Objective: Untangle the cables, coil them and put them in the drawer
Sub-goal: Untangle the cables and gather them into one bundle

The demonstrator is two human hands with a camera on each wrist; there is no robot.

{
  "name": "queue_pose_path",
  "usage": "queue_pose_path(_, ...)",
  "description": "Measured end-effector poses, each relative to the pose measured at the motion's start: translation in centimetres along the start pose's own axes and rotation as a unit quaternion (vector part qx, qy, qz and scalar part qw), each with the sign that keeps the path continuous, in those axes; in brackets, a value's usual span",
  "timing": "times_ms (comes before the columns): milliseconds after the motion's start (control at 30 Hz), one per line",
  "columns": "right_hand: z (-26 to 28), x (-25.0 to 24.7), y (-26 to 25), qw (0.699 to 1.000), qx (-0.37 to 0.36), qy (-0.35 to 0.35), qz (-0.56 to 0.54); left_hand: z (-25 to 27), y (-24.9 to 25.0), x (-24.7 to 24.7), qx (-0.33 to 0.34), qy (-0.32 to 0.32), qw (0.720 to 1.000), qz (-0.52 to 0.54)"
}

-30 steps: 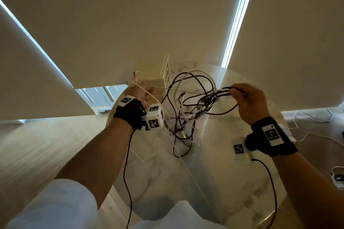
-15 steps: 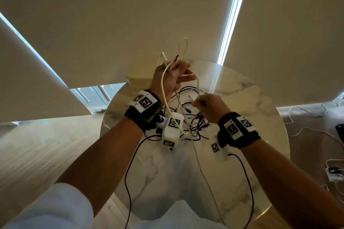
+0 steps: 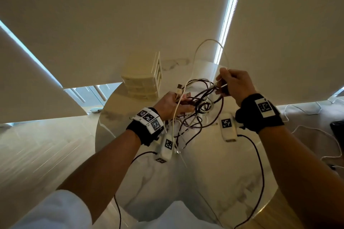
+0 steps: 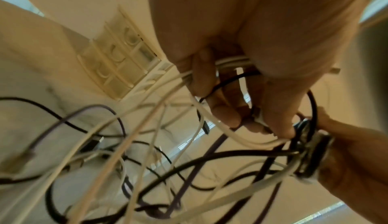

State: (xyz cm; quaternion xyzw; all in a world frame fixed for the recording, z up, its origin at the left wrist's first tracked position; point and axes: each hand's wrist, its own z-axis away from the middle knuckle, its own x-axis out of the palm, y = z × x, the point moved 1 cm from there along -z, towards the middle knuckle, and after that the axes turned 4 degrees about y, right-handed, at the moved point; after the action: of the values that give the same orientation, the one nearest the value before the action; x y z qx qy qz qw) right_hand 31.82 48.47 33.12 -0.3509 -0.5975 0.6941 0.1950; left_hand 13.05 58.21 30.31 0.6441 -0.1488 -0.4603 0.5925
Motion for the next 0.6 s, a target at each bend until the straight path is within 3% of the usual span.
queue_pose_path(167, -0.4, -0.4, 0.9, 0.992, 0.036, 0.114, -0.043, 0.6, -0.5, -0.7, -0.034, -0.036, 0.999, 0.012)
queue_pose_path(367, -0.4, -1.2, 2.0, 0.979, 0.058, 0.176, -0.081, 0.9, -2.2, -2.1, -0.054, 0.017, 0.997, 0.043)
queue_pose_path(433, -0.3, -1.0, 1.7, 0.978, 0.066, 0.172, -0.094, 0.6, -2.2, -2.4, -0.056, 0.016, 0.998, 0.026)
queue_pose_path(533, -0.1, -0.4, 0.5, 0.988, 0.059, 0.096, -0.103, 0.2, -2.2, -2.5, -0.047, 0.031, 0.998, 0.0)
queue_pose_path(600, 0.3, 0.2, -0.3, 0.991, 0.042, 0.05, -0.117, 0.0, -2.2, -1.9, -0.019, 0.093, 0.995, -0.003)
